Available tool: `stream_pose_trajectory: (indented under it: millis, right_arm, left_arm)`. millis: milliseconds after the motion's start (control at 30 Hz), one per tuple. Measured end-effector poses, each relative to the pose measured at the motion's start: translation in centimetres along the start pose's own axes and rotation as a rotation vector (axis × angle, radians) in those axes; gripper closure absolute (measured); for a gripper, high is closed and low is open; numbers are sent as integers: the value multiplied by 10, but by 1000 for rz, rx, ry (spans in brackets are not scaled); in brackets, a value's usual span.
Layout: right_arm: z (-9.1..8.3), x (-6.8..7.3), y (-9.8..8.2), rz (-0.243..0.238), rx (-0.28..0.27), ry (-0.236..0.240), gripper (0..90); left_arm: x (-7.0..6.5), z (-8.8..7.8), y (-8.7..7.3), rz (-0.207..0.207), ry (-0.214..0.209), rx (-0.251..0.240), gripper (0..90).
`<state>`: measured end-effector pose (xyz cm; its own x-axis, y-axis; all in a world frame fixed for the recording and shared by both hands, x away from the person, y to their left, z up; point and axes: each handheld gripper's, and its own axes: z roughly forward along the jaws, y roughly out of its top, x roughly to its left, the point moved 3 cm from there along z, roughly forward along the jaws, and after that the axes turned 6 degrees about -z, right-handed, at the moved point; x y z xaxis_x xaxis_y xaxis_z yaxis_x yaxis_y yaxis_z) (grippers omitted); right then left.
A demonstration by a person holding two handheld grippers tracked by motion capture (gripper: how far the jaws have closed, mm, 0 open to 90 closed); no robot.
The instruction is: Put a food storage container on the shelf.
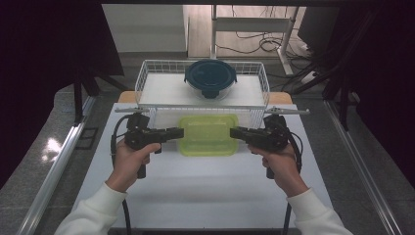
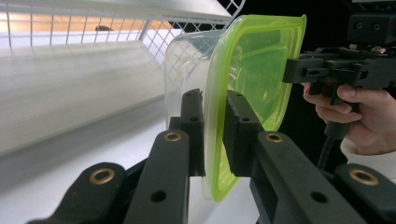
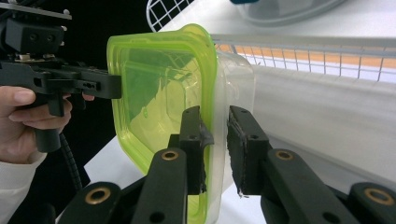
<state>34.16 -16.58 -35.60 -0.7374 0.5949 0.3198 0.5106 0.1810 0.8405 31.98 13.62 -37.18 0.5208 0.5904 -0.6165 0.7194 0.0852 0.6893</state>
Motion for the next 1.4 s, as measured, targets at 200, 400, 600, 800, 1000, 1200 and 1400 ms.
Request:
stream_pose_trajectory:
  millis: [200,400,600,800,1000,1200,1400]
  right_arm:
    - [-2,-2,10,-8,-12,-9,758]
    - [-3,-3,21,-11,-22,-13,760]
    - [-6,-2,40,-33,-34,-20,759]
    - [-11,2,61,-53,-57,-25,761]
    - [-13,2,84,-72,-69,-31,764]
    - [-12,-6,101,-67,-82,-38,769]
    - [-11,-13,114,-59,-88,-40,773]
  left_arm:
    - [-3,0,10,14,2,-9,805]
    - [-5,-1,24,28,2,-17,805]
    - [-11,-5,43,48,6,-26,806]
    - [-20,-11,63,82,11,-49,806]
    - [-26,-16,83,98,15,-64,807]
    - [-29,-14,103,108,24,-62,806]
    - [-28,-11,119,109,20,-59,806]
